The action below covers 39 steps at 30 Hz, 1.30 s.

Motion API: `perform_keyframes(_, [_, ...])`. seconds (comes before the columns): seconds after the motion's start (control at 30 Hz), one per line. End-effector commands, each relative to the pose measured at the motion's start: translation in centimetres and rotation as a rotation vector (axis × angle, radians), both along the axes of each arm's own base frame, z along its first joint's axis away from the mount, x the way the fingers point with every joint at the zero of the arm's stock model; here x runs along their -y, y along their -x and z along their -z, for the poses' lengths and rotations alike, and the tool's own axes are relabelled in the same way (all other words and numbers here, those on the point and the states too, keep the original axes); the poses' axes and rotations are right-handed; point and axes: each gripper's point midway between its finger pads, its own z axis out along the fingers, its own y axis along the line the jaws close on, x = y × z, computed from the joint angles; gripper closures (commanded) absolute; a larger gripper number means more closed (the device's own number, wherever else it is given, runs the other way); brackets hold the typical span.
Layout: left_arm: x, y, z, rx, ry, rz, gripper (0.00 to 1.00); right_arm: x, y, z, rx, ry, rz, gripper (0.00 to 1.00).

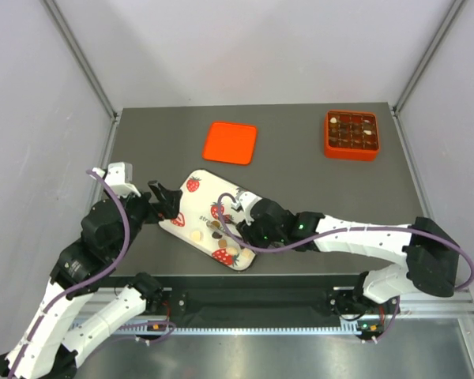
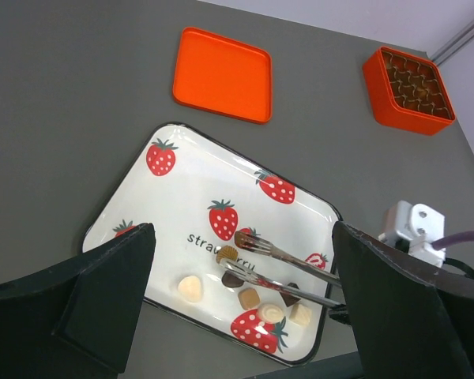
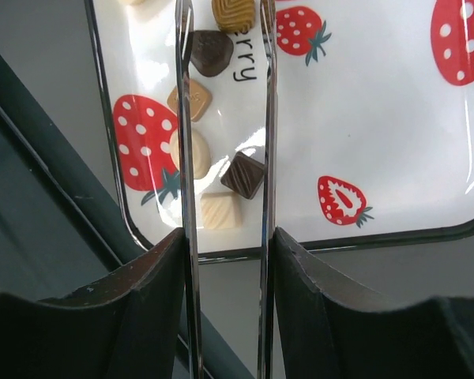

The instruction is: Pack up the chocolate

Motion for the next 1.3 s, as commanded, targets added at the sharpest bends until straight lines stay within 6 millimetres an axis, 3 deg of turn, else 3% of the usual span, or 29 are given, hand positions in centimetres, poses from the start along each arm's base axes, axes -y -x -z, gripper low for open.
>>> perform_keyframes(0.0, [-0.4,0.2,-1.6,0.041,0.020,-0.011,0.02,-2.4,-0.5,-2.0,0.034,-0.083,0.005,0.55])
perform_keyframes(0.27, [-0.4,0.2,-1.2,0.035,0.015,-0.012,0.02,-2.6,0.0,-0.6,0.007,-0.052,0.013,0.57])
perform_keyframes(0.6, [-0.3,0.1,-1.1,0.031,0.019,-0.009,0.02,-1.4,-1.1,1.0,0.000,0.057,0.097,0.60])
perform_keyframes(0.8, [-0.4,0.1,-1.1,0.034,0.024,-0.014,0.02,-1.4,-1.3,1.0,-0.003,0.060,0.104,0.61])
perform_keyframes(1.0, [-0.3,0.1,-1.2,0.034,0.024,-0.011,0.02,-0.5,-2.2,0.1,0.009,0.060,0.144,0.65])
perform_keyframes(1.13, [-0.3,0.1,-1.1,0.033,0.021,-0.009,0.02,0.3,-3.2,-2.5,0.037,0.021,0.178,0.67])
perform_keyframes(1.27, [-0.1,0.0,-1.2,0.034,0.021,-0.001,0.02,2.4,-5.6,-4.7,0.039,-0.017,0.257,0.69])
